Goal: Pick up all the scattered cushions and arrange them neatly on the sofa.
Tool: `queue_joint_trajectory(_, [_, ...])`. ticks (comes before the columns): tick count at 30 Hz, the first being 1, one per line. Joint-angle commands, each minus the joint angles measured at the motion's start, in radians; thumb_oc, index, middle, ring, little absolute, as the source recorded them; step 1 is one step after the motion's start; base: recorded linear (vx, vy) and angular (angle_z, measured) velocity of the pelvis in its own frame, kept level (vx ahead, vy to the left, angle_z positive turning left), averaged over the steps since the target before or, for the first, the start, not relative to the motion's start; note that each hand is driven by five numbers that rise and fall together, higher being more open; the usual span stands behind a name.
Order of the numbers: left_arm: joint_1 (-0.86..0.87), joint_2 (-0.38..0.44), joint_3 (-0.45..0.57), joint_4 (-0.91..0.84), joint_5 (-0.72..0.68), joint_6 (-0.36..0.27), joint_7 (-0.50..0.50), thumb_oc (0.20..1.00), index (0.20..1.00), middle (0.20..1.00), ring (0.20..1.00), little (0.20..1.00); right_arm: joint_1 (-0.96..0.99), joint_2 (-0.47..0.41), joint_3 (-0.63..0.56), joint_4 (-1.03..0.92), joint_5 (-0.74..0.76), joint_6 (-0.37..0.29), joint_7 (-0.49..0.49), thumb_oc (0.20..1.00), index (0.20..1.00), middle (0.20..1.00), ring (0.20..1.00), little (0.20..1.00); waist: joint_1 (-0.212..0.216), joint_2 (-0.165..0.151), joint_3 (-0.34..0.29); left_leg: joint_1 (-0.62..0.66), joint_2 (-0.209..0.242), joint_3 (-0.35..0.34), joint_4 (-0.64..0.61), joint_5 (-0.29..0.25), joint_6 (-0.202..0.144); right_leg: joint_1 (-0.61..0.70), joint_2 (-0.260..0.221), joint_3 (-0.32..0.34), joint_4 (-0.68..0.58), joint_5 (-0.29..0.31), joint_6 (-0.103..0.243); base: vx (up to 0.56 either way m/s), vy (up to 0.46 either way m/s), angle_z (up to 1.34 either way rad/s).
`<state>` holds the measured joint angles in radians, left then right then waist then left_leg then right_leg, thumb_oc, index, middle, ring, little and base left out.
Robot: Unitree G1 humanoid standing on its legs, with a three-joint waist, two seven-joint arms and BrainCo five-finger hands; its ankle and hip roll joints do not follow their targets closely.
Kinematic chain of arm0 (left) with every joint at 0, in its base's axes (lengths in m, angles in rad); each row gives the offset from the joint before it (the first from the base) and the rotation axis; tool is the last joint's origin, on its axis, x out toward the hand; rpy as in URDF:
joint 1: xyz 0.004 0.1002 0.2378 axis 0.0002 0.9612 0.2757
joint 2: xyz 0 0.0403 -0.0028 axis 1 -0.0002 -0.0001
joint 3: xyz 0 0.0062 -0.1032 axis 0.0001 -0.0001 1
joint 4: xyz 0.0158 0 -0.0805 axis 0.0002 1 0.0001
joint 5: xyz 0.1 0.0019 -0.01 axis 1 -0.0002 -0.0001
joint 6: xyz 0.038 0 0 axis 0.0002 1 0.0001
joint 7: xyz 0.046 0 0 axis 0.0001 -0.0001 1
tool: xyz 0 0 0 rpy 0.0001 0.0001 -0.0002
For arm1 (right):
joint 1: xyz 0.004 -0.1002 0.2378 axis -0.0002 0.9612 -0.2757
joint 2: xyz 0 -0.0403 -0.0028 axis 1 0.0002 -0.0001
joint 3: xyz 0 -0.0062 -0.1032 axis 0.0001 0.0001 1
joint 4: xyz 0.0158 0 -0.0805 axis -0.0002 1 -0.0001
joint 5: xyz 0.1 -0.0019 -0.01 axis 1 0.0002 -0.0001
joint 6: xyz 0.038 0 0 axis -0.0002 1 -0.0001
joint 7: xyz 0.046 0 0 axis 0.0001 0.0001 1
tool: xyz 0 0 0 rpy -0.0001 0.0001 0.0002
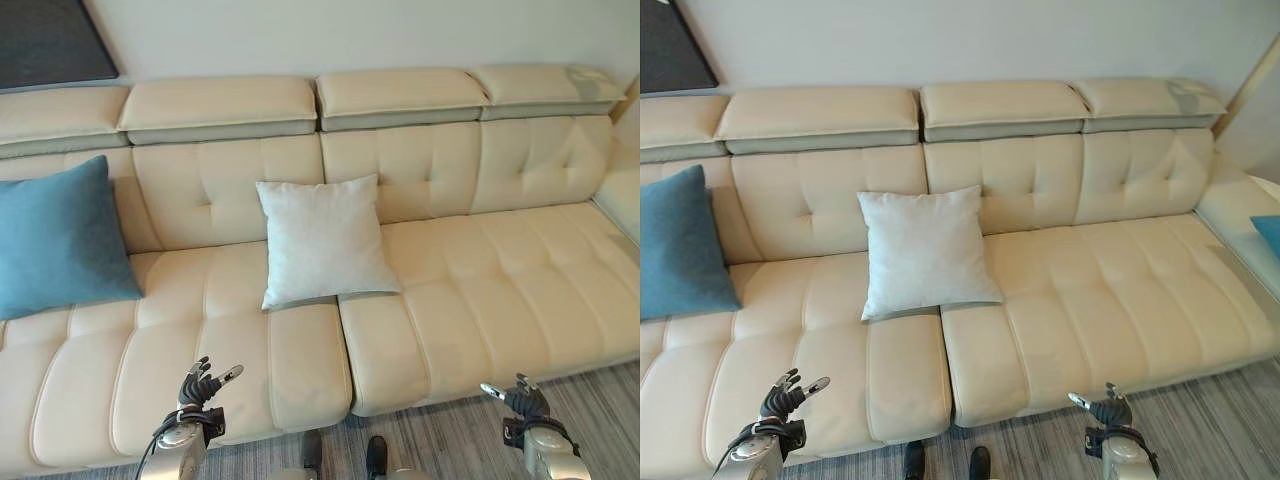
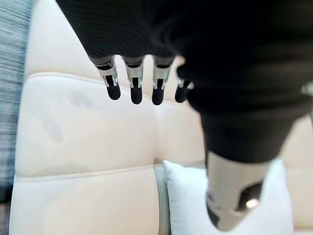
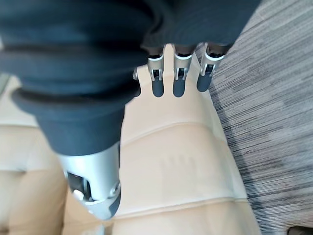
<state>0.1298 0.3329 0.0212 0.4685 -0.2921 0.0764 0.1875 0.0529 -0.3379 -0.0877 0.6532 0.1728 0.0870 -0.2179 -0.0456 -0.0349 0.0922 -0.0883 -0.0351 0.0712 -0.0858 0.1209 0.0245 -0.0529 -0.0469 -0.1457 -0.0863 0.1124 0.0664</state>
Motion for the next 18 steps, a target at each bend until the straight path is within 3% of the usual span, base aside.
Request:
queue_joint_trajectory(1, [-0.049,0.045,0.033,-0.035,0.054,-0.047,0.013,1.0,1.0,1.0,1.0,1.0,-0.062,-0.012,0.007,-0.051,-0.028,-0.053,-0.017,1.0,1.0,1.0,1.0,1.0,0.007,0.021,0.051,0.069,0.017,0.039,-0.001,-0.136,-0.016,-0.012,-0.032,-0.02,0.13,-0.108,0.065,-0.26,0.027,-0.48])
queue_joint_trajectory(2, [-0.047,0.05,0.025,-0.056,0.07,-0.048,0.007,1.0,1.0,1.0,1.0,1.0,-0.053,-0.002,0.007,-0.074,-0.019,-0.063,-0.011,1.0,1.0,1.0,1.0,1.0,0.006,0.029,0.047,0.064,0.028,0.052,-0.001,-0.132,-0.015,0.011,-0.032,-0.042,0.211,-0.174,0.047,-0.11,0.002,-0.44])
queue_joint_trajectory(6, [-0.038,0.048,0.023,-0.055,0.083,-0.043,0.002,1.0,1.0,1.0,1.0,1.0,-0.045,0.007,0.008,-0.1,-0.014,-0.067,-0.004,1.0,1.0,1.0,1.0,1.0,0.011,0.025,0.025,0.069,0.024,0.064,-0.001,-0.135,-0.014,0.067,-0.032,-0.036,0.266,-0.218,0.045,-0.11,-0.041,-0.19])
queue_joint_trajectory(9, [-0.025,0.043,0.022,-0.046,0.072,-0.037,0.0,1.0,1.0,1.0,1.0,1.0,-0.041,0.01,0.012,-0.126,-0.019,-0.064,0.0,1.0,1.0,1.0,1.0,1.0,0.024,0.012,0.003,0.052,0.02,0.079,-0.001,-0.116,-0.02,0.138,-0.015,-0.024,0.234,-0.221,0.052,-0.2,-0.167,-0.09])
queue_joint_trajectory(10, [-0.021,0.042,0.024,-0.049,0.074,-0.037,0.006,1.0,1.0,1.0,1.0,1.0,-0.042,0.013,0.016,-0.131,-0.022,-0.063,-0.002,1.0,1.0,1.0,1.0,1.0,0.031,0.008,0.002,0.035,0.019,0.084,-0.001,-0.104,-0.023,0.168,-0.006,-0.025,0.195,-0.245,0.045,-0.3,-0.223,-0.17])
queue_joint_trajectory(11, [-0.012,0.039,0.041,-0.064,0.068,-0.034,0.012,1.0,1.0,1.0,1.0,1.0,-0.043,0.007,0.02,-0.151,-0.022,-0.058,-0.003,1.0,1.0,1.0,1.0,1.0,0.04,0.005,0.008,0.009,0.031,0.086,-0.001,-0.056,-0.041,0.179,0.018,-0.026,0.117,-0.261,0.015,-0.39,-0.308,-0.15])
queue_joint_trajectory(15, [-0.015,0.039,0.046,-0.077,0.074,-0.03,0.019,1.0,1.0,1.0,1.0,1.0,-0.029,-0.002,0.01,-0.186,-0.005,-0.064,-0.011,1.0,1.0,1.0,1.0,1.0,0.036,0.006,0.044,-0.026,0.044,0.06,-0.001,0.013,-0.081,0.177,0.057,-0.028,0.068,-0.267,-0.016,-0.35,-0.245,0.02])
queue_joint_trajectory(16, [-0.024,0.036,0.038,-0.075,0.083,-0.026,0.022,1.0,1.0,1.0,1.0,1.0,-0.021,-0.011,0.008,-0.2,-0.003,-0.068,-0.017,1.0,1.0,1.0,1.0,1.0,0.035,0.012,0.071,-0.048,0.053,0.043,-0.001,0.048,-0.108,0.163,0.067,-0.049,0.068,-0.259,-0.023,-0.36,-0.172,0.15])
queue_joint_trajectory(18, [-0.033,0.036,0.032,-0.074,0.089,-0.029,0.027,1.0,1.0,1.0,1.0,1.0,-0.026,-0.018,0.009,-0.205,-0.001,-0.066,-0.024,1.0,1.0,1.0,1.0,1.0,0.039,0.009,0.09,-0.047,0.039,-0.004,-0.001,0.043,-0.106,0.143,0.06,-0.061,0.071,-0.241,-0.024,-0.33,-0.139,0.37])
